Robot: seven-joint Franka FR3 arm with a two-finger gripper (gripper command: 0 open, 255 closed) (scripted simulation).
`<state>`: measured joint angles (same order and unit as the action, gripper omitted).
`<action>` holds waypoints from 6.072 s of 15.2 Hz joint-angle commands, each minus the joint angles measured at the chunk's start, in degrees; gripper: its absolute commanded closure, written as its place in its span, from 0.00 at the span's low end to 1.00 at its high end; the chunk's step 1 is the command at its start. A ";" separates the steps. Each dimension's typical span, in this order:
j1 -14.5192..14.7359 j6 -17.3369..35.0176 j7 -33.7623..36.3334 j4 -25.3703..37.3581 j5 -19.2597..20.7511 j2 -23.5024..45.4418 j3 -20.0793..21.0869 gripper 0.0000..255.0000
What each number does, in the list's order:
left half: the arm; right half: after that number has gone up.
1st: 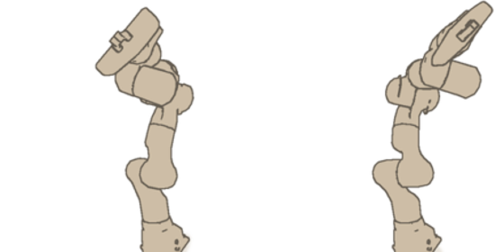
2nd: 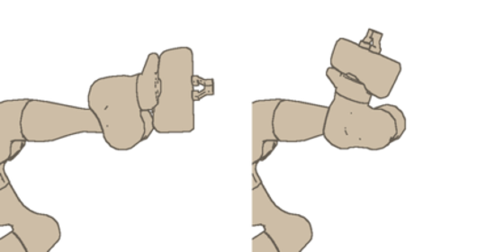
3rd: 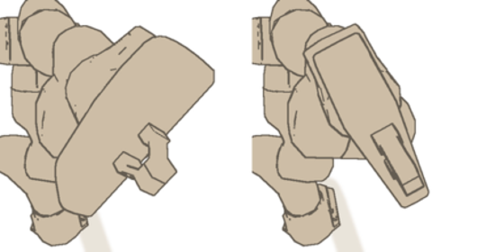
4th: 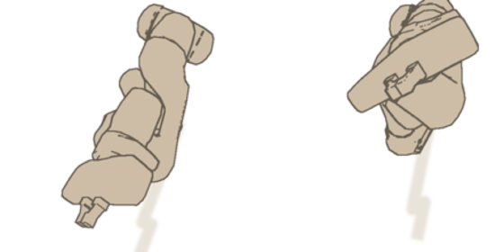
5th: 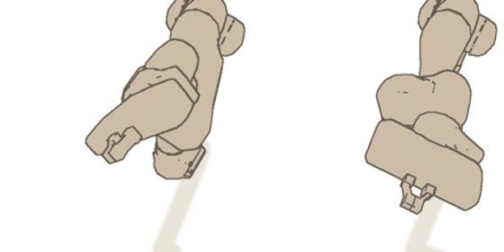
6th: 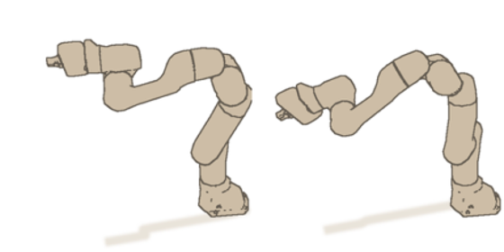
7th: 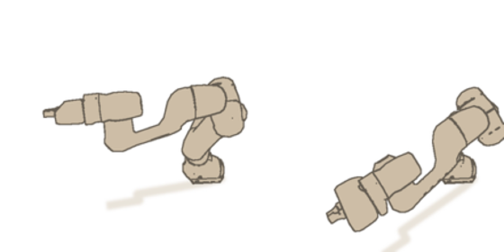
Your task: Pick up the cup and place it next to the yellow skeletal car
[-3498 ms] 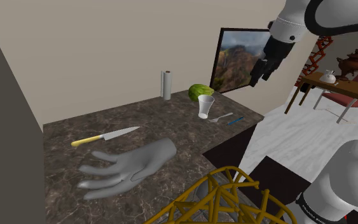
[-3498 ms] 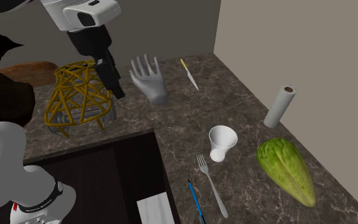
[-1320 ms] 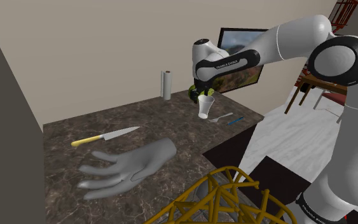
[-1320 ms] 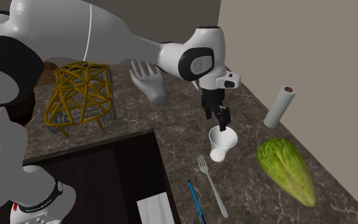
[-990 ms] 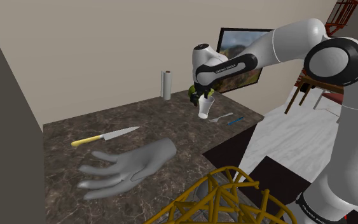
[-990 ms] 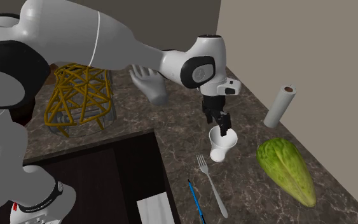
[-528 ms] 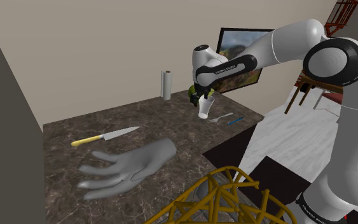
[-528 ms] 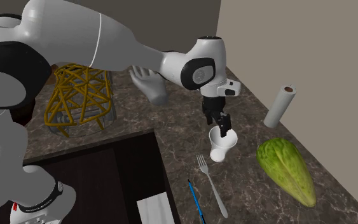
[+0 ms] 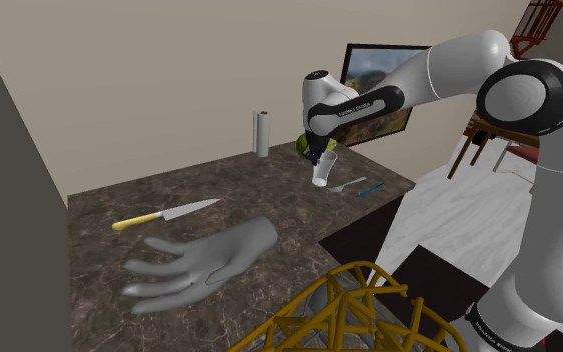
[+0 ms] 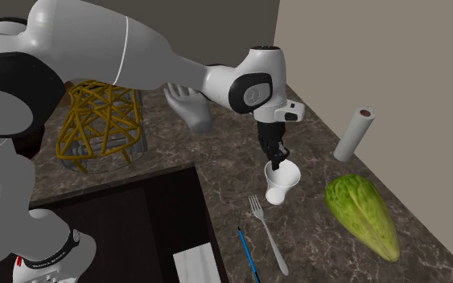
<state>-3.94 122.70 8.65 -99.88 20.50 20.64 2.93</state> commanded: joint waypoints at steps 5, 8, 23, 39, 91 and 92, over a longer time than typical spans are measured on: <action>-0.02 -1.84 -0.66 1.04 -0.41 -0.88 0.12 1.00; -0.01 -3.73 -1.32 2.21 -0.79 -1.68 0.24 1.00; 0.17 -13.73 -4.43 10.09 -2.30 -4.18 0.63 1.00; 0.68 -25.74 -7.64 23.08 -3.06 -3.60 0.82 1.00; 16.35 -33.35 21.22 -11.66 -10.57 -38.46 16.24 1.00; 16.39 -32.61 21.36 -12.53 -10.60 -38.58 16.23 1.00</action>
<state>12.44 89.31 29.96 -111.48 9.92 -17.76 19.24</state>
